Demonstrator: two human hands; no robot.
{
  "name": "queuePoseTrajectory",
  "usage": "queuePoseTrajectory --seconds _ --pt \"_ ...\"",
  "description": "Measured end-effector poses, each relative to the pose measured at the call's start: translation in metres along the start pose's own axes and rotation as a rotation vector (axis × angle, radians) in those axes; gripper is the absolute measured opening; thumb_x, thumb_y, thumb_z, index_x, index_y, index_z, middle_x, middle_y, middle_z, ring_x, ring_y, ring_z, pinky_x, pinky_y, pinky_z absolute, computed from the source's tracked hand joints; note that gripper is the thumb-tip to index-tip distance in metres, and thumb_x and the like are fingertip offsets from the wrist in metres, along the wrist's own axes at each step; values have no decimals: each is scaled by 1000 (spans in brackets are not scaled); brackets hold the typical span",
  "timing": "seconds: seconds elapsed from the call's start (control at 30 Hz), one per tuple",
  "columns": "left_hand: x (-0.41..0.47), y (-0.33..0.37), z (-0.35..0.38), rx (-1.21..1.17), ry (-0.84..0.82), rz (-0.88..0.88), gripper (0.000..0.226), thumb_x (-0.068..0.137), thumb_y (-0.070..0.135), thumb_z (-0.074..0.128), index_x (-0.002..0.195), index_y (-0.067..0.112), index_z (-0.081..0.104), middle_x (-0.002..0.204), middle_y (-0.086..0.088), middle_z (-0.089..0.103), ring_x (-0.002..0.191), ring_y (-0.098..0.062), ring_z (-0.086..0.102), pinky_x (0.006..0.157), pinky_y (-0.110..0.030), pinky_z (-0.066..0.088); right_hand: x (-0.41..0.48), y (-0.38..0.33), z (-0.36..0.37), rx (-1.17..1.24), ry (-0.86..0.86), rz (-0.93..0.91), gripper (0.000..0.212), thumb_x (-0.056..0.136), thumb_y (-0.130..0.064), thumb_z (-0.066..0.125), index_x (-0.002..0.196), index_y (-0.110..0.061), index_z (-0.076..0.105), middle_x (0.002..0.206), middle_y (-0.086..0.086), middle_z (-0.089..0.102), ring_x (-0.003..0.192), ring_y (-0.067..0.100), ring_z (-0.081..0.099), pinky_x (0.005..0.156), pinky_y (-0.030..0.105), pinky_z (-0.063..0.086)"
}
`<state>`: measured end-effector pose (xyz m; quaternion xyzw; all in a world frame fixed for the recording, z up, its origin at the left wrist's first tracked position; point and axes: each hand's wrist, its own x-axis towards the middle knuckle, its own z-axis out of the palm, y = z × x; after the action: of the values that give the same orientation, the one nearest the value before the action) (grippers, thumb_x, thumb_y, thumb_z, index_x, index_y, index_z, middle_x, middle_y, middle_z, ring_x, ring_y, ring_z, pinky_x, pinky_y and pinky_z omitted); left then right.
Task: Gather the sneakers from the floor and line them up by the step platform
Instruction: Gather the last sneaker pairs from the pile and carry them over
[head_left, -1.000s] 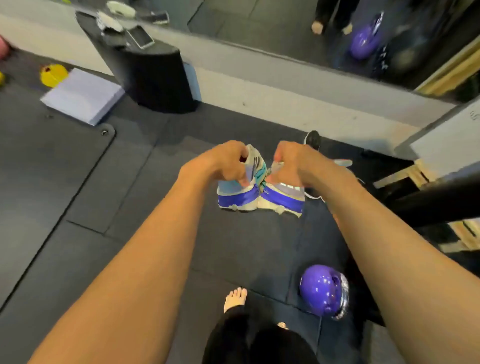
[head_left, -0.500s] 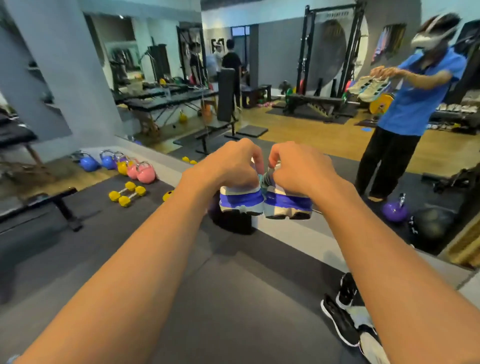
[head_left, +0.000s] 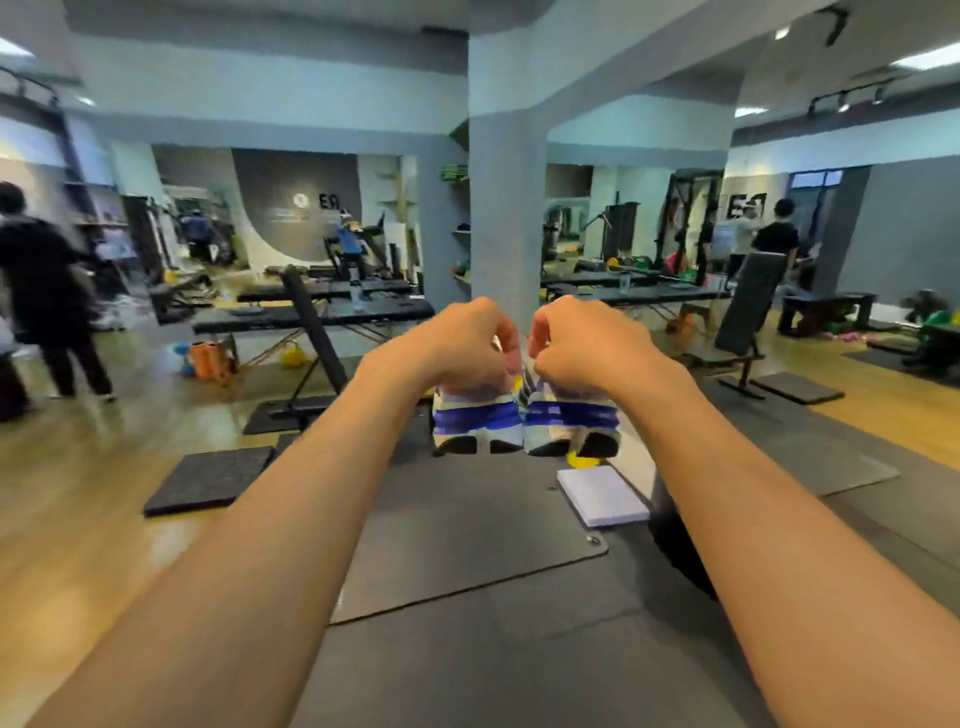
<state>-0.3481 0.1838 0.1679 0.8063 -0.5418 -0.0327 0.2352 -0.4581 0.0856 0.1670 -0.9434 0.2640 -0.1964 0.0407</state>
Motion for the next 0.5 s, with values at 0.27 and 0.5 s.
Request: queuePoseTrajectory --seconds 0.27,0.5 --pt "-157 -178 -107 69 194 -314 16 74 10 70 71 24 63 75 -1 68 70 -21 66 48 -31 53 31 -244 63 164 -103 -343 14 80 -20 60 89 -30 63 108 3 63 99 27 58 86 41 50" --pt "-276 -302 -163 103 268 -627 12 79 12 68 77 23 63 78 2 61 74 -15 61 43 -27 49 45 -424 126 241 -303 -625 9 82 -20 63 88 -26 63 100 2 64 94 24 59 84 43 53"
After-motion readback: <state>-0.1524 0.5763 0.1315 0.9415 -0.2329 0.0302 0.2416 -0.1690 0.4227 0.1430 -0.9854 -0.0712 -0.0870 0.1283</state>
